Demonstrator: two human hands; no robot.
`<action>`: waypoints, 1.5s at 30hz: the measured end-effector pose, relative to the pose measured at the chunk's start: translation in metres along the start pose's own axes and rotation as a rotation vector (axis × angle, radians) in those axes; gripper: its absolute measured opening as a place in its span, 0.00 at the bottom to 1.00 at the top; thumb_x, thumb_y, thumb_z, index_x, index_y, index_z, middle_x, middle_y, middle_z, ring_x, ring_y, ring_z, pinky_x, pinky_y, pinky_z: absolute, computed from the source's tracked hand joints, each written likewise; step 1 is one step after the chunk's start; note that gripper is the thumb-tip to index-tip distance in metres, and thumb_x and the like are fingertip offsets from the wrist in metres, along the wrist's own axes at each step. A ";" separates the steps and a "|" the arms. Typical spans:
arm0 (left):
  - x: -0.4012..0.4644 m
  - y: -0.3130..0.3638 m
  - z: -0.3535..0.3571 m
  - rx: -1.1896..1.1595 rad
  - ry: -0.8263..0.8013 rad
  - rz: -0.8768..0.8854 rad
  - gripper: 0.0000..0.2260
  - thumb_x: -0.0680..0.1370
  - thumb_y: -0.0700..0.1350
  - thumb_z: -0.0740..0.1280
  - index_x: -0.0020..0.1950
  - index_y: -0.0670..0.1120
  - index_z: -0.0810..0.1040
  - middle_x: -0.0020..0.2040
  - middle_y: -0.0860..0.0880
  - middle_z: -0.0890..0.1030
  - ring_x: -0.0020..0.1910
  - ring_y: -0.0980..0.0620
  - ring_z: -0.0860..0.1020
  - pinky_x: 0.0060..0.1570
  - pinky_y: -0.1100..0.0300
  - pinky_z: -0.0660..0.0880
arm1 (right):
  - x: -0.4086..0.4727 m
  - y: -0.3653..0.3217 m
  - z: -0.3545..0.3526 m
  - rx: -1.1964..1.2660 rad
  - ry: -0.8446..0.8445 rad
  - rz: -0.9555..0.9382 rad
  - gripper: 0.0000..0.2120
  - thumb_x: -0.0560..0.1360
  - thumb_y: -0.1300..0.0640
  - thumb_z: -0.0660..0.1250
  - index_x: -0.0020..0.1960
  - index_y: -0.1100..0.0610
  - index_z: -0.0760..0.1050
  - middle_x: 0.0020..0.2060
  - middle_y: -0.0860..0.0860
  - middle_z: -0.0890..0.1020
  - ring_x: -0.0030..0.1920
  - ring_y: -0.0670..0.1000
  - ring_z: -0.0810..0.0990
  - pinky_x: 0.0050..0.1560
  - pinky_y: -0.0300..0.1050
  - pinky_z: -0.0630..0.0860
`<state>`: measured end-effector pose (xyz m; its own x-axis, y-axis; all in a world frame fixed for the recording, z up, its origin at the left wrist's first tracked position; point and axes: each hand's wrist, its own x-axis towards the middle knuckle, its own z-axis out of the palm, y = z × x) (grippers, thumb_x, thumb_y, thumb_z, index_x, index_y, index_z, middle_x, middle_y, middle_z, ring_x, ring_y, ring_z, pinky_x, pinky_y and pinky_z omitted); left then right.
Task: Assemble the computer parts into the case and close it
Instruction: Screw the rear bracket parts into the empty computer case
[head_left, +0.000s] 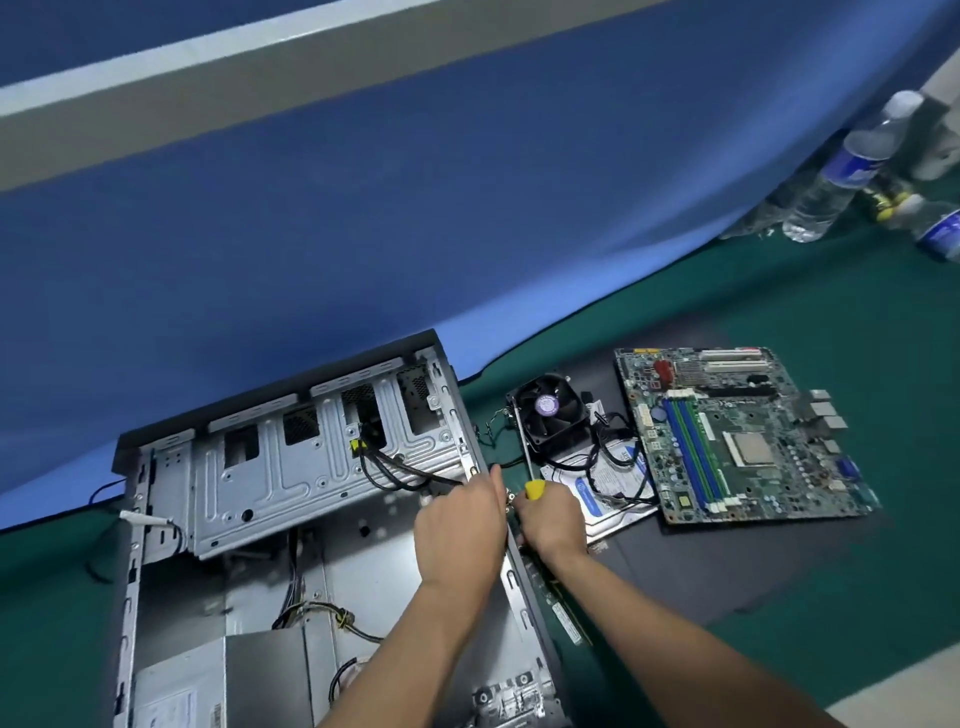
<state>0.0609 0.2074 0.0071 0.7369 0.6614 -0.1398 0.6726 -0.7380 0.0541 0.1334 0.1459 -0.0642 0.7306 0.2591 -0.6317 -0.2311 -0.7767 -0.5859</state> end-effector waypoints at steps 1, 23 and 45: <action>0.000 0.000 0.001 0.003 0.000 -0.010 0.23 0.83 0.54 0.46 0.45 0.47 0.79 0.38 0.48 0.83 0.38 0.45 0.82 0.31 0.58 0.64 | 0.003 0.001 0.003 -0.039 0.013 0.005 0.11 0.78 0.54 0.63 0.44 0.61 0.78 0.36 0.57 0.83 0.39 0.57 0.83 0.41 0.46 0.78; -0.002 0.007 0.009 -0.014 -0.027 -0.106 0.23 0.83 0.55 0.45 0.50 0.48 0.78 0.43 0.46 0.83 0.43 0.44 0.82 0.34 0.58 0.64 | 0.019 -0.001 0.019 -0.335 0.052 -0.071 0.12 0.79 0.52 0.60 0.45 0.59 0.77 0.43 0.55 0.83 0.44 0.57 0.81 0.38 0.41 0.68; -0.004 0.010 0.007 -0.020 0.004 -0.147 0.23 0.83 0.54 0.45 0.47 0.47 0.77 0.40 0.47 0.83 0.40 0.45 0.81 0.34 0.58 0.64 | 0.020 -0.003 0.005 -0.130 0.017 0.014 0.04 0.76 0.55 0.65 0.49 0.51 0.78 0.39 0.51 0.81 0.40 0.54 0.77 0.37 0.41 0.68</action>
<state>0.0640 0.1966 0.0012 0.6306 0.7627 -0.1436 0.7745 -0.6304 0.0530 0.1454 0.1563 -0.0771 0.7387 0.2386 -0.6304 -0.1571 -0.8485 -0.5053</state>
